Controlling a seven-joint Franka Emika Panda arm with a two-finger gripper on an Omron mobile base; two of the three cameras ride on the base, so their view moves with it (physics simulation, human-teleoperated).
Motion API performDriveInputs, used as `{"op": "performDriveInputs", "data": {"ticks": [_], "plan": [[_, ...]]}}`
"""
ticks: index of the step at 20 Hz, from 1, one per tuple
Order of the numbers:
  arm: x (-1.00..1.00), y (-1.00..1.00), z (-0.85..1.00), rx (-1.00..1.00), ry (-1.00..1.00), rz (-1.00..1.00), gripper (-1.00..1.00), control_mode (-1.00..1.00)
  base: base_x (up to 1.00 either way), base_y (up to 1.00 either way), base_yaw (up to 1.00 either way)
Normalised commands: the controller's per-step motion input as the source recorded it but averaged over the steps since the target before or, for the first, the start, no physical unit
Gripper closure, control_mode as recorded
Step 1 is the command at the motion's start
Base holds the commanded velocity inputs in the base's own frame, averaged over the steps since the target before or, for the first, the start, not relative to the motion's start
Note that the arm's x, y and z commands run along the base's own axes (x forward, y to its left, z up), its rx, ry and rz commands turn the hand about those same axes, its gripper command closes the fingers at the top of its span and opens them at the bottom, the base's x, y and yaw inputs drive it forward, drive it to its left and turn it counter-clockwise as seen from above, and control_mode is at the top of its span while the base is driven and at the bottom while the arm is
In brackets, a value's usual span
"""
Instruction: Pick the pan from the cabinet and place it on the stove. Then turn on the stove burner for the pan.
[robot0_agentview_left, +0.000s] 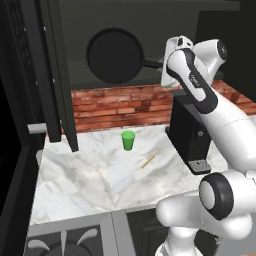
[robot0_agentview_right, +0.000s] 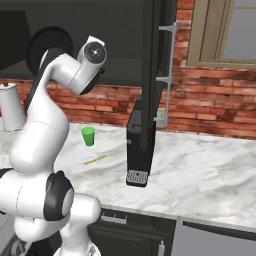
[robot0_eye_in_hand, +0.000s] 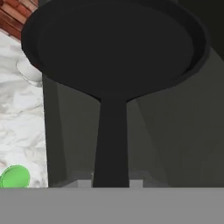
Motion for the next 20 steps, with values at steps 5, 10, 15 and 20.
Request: {"op": "performDriveInputs", "data": {"ticks": [5,10,15,20], "plan": [[-0.3,-0.17,0.0,0.0,0.0,-0.07,1.0,-1.0,0.0,0.0,0.0],[-0.34,-0.17,0.0,0.0,0.0,-0.08,1.0,-1.0,0.0,0.0,0.0],[-0.39,-0.02,0.0,0.0,0.0,-0.08,1.0,-1.0,0.0,0.0,0.0],[-0.53,-0.06,0.0,0.0,0.0,-0.05,1.0,-1.0,0.0,0.0,0.0]]}}
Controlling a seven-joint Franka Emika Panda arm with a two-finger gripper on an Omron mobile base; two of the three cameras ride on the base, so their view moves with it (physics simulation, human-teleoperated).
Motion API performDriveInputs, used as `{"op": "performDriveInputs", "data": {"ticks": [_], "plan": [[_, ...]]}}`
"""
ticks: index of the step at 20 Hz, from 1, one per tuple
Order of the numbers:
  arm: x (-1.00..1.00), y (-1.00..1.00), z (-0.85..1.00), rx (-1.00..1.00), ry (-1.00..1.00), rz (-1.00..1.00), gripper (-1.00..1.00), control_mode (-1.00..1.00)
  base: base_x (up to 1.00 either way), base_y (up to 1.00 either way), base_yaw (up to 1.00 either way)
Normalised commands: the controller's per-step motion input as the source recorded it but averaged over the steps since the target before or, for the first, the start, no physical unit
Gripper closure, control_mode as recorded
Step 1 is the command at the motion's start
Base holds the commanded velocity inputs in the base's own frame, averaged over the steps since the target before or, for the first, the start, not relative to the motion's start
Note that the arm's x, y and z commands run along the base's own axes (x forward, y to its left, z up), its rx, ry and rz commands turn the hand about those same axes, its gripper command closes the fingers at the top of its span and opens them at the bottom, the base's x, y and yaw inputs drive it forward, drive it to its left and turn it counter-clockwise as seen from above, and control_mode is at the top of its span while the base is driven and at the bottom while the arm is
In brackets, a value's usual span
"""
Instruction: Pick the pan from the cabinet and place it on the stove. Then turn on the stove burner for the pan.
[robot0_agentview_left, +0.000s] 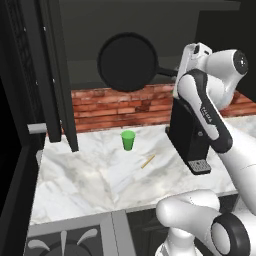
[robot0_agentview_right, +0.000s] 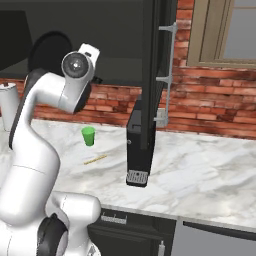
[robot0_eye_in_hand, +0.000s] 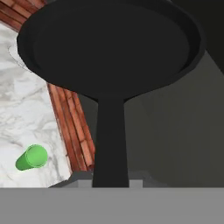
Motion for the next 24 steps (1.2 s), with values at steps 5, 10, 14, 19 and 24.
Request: {"op": "performDriveInputs", "data": {"ticks": [5,10,14,19,24], "plan": [[-0.66,-0.27,-0.05,0.01,0.0,-0.01,1.0,-1.0,0.0,0.0,0.0],[-0.61,-0.14,-0.09,0.0,0.0,-0.01,1.0,-1.0,0.0,0.0,0.0],[-0.53,0.0,-0.15,0.0,0.0,-0.03,1.0,-1.0,0.0,0.0,0.0],[-0.2,0.01,-0.07,0.0,0.01,-0.01,1.0,-1.0,0.0,0.0,0.0],[-0.05,0.0,0.0,0.0,0.0,0.0,1.0,-1.0,0.0,0.0,0.0]]}}
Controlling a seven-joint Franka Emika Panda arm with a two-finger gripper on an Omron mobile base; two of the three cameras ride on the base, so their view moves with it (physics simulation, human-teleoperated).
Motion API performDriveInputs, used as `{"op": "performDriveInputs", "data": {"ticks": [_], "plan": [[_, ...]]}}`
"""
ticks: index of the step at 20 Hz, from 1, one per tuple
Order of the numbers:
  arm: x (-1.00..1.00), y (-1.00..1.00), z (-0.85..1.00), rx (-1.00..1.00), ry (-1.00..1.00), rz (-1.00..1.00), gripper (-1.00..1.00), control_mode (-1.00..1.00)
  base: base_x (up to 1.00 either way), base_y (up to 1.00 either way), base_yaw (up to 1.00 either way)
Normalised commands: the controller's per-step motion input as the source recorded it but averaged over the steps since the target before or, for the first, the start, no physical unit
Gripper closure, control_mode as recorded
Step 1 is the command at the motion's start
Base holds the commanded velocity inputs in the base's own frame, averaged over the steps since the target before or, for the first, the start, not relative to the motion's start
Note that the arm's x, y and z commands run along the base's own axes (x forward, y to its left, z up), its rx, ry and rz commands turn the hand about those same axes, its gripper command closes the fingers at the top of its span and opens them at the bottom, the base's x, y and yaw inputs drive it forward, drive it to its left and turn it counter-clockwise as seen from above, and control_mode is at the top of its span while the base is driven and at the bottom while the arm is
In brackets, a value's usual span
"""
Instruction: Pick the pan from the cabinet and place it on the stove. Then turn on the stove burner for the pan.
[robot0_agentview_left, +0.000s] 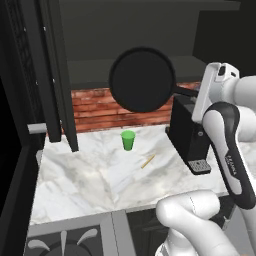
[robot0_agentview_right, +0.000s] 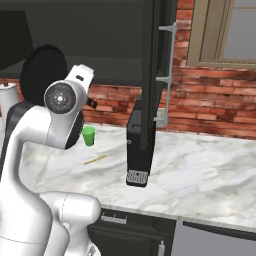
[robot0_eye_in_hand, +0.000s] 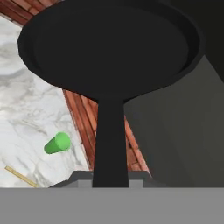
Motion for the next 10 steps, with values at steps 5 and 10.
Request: {"op": "performDriveInputs", "data": {"ticks": [5,10], "plan": [[-0.39,0.0,-0.12,0.0,0.0,0.0,1.0,-1.0,0.0,0.0,0.0],[-0.39,0.0,-0.22,-0.01,0.03,0.0,1.0,-1.0,0.0,0.0,0.0]]}}
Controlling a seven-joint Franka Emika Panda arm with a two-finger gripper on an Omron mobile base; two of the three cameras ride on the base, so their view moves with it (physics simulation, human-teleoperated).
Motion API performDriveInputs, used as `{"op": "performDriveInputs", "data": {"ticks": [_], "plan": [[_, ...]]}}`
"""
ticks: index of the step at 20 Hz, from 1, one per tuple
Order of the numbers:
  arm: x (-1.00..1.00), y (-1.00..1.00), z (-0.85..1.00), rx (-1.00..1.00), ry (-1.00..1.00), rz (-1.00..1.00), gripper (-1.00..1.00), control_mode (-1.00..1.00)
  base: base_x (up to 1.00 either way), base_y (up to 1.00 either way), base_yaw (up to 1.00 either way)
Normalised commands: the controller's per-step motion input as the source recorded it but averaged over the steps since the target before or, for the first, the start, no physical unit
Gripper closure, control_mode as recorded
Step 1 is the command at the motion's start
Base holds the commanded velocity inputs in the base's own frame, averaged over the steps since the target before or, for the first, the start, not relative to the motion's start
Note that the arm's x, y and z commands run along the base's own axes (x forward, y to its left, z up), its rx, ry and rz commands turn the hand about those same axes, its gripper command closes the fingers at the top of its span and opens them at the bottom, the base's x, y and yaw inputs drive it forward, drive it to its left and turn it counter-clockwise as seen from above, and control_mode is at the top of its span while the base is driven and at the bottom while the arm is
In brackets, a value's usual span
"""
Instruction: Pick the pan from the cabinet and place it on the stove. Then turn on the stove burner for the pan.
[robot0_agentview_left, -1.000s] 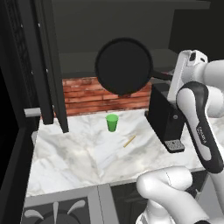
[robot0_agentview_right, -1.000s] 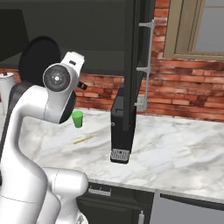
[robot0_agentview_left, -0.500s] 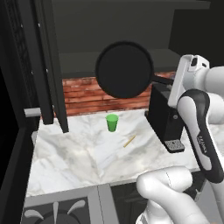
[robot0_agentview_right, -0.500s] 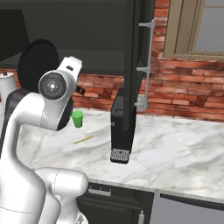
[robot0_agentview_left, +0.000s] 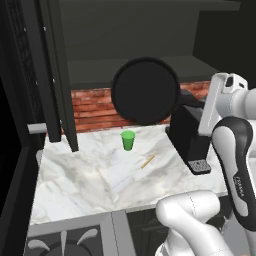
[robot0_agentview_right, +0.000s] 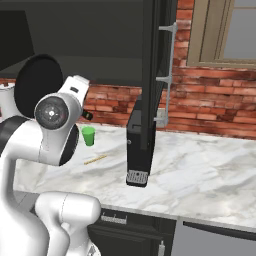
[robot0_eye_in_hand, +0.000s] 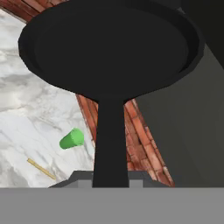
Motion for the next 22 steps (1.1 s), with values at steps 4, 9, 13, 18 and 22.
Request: {"op": "performDriveInputs", "data": {"ticks": [4,9,13,18,22], "plan": [[-0.4,0.0,-0.27,-0.02,0.07,0.0,1.0,-1.0,0.0,0.0,0.0],[-0.18,0.0,-0.15,-0.01,0.06,0.0,1.0,-1.0,0.0,0.0,0.0],[0.0,0.03,0.0,0.0,0.02,0.0,1.0,1.0,-0.02,0.04,0.0],[0.0,0.0,0.0,0.0,0.0,0.0,1.0,1.0,-0.3,-0.18,-0.02],[0.0,0.0,0.0,0.0,0.0,0.0,1.0,1.0,-0.35,-0.38,0.0]]}}
